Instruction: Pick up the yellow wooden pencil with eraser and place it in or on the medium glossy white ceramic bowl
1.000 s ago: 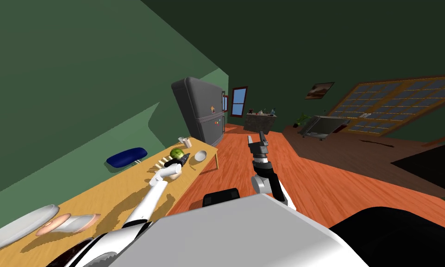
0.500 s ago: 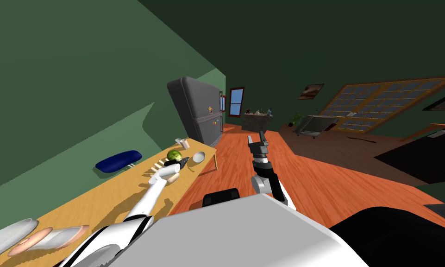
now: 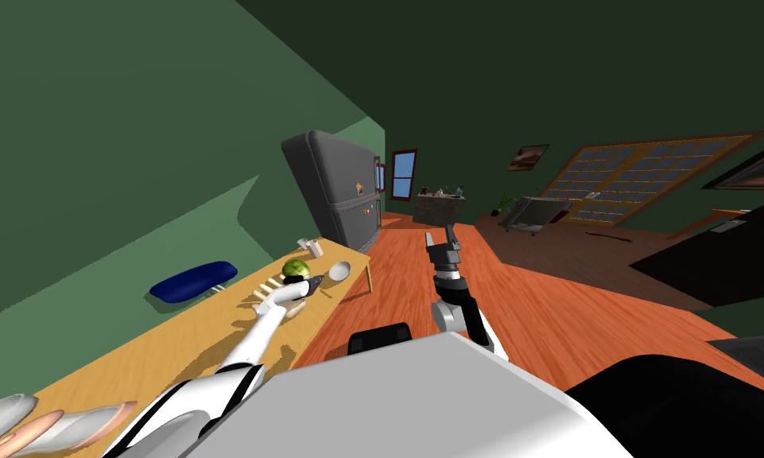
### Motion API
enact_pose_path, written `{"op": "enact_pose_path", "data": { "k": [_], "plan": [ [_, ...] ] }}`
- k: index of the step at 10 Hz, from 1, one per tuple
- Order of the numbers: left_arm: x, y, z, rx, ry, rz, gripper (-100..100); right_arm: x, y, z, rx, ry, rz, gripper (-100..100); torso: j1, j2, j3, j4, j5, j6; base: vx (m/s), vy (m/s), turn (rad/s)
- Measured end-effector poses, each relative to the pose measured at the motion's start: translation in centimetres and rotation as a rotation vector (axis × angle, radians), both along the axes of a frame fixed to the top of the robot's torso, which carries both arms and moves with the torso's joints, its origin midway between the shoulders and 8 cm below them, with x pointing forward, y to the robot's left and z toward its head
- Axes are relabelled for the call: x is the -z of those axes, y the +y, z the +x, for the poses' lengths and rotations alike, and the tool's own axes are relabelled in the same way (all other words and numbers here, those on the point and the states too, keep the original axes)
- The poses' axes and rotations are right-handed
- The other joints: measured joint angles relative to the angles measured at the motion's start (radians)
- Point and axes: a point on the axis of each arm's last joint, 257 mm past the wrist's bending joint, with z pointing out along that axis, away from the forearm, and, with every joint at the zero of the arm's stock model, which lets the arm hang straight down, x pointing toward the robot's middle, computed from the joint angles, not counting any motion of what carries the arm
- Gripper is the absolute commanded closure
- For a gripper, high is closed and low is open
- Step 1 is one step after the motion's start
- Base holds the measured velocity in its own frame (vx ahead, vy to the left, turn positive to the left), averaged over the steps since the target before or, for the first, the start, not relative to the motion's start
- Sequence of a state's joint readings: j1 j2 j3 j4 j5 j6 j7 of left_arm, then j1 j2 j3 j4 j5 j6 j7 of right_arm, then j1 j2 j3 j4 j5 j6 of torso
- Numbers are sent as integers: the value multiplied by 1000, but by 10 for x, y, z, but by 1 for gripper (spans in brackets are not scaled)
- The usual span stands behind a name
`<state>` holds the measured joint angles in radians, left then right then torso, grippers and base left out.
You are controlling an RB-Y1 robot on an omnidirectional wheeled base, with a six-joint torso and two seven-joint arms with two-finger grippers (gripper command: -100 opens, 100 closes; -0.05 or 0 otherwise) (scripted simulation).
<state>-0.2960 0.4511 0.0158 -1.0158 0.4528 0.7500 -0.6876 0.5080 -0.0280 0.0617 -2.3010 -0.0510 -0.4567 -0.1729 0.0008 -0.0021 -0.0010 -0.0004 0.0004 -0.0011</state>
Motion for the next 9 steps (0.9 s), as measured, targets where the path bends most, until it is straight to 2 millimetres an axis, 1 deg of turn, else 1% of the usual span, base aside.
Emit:
{"op": "enact_pose_path", "data": {
  "k": [2, 3, 6, 9],
  "plan": [
    [13, 7, -14, -5, 68, -3, -100, 0, 0, 0, 0, 0, 0, 0, 0, -1, -1, 0, 0, 0, 34, 7, -72],
    [22, 8, -24, -5, 110, -4, -100, 0, 0, 0, 0, 0, 0, 0, 0, -2, -1, 0, 0, 0, 40, 6, -63],
    [39, 12, -48, -14, 217, -14, -100, 0, 0, 0, 0, 0, 0, 0, 0, -2, -1, -1, 0, 0, 48, 8, -75],
    [58, 17, -78, -26, 335, -31, -100, 0, 0, 0, 0, 0, 0, 0, 0, -2, -1, 0, 0, 0, 40, 6, -62]
  ]
}}
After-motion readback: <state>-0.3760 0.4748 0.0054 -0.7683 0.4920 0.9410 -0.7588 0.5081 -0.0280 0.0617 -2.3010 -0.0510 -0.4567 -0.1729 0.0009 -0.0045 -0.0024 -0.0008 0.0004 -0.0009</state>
